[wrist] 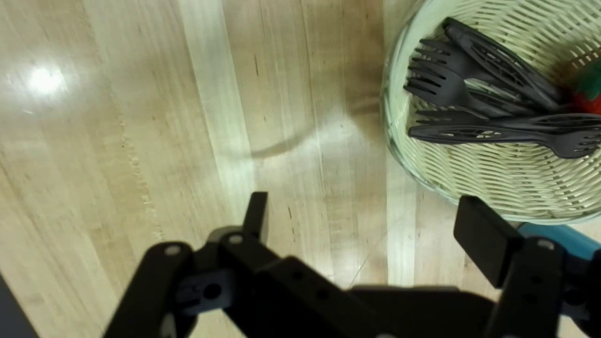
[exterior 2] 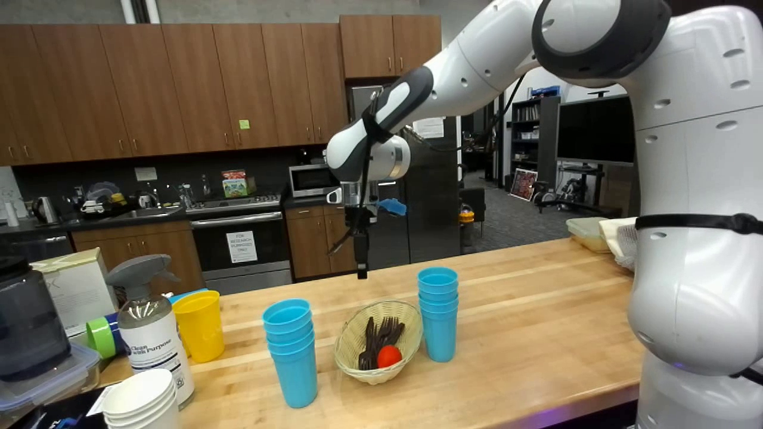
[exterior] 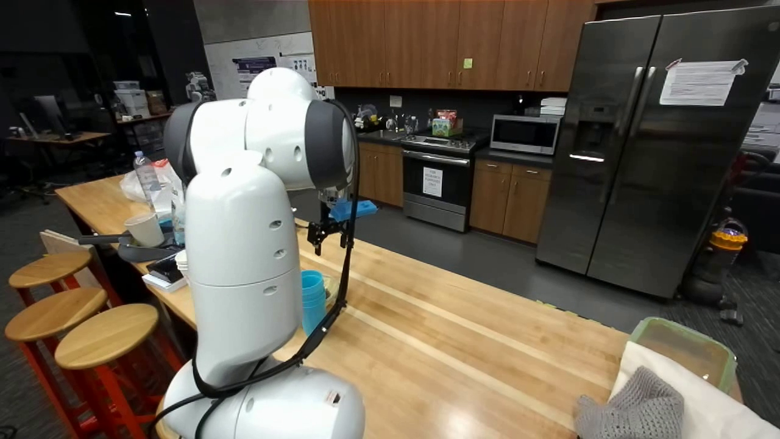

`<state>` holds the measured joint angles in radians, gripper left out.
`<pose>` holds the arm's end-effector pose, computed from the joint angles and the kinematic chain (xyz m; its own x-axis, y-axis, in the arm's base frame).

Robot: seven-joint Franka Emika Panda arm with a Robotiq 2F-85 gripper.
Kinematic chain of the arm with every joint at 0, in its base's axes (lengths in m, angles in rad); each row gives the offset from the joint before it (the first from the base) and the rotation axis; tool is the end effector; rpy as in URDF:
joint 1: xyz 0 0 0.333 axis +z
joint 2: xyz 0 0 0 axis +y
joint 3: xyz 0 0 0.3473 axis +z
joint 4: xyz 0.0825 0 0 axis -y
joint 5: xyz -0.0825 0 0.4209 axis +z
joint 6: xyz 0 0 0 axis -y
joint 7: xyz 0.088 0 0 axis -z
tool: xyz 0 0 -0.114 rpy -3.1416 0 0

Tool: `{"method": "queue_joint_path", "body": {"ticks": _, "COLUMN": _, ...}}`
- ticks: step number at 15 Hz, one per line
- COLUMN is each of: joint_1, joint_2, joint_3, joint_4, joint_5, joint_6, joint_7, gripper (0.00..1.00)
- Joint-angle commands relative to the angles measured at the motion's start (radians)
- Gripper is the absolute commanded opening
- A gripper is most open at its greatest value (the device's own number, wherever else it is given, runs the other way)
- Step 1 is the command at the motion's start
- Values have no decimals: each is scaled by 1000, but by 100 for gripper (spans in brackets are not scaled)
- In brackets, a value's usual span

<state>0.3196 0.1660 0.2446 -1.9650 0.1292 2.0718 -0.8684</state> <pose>0.5225 0.3342 0.3928 0.2088 0.9751 0.0749 0.9701 -0.1968 -0.1422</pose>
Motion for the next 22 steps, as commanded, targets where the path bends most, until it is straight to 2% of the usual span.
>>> {"method": "queue_joint_path", "body": {"ticks": 1, "joint_1": -24, "joint_2": 53, "joint_3": 31, "joint_4": 49, "joint_5": -2, "joint_6": -37, "joint_7": 10, "gripper": 100}}
{"method": "queue_joint_path", "body": {"ticks": 5, "joint_1": -34, "joint_2": 103, "joint_3": 37, "joint_4": 61, "joint_5": -12, "joint_6": -30, "joint_7": 4, "gripper": 100}}
{"method": "queue_joint_path", "body": {"ticks": 6, "joint_1": -31, "joint_2": 82, "joint_3": 46, "joint_4": 33, "joint_5": -7, "joint_6": -15, "joint_7": 6, "gripper": 100}}
{"method": "queue_joint_path", "body": {"ticks": 22, "joint_1": -33, "joint_2": 96, "joint_3": 54, "joint_4": 35, "joint_5": -7, "joint_6": -12, "joint_7": 5, "gripper": 100}}
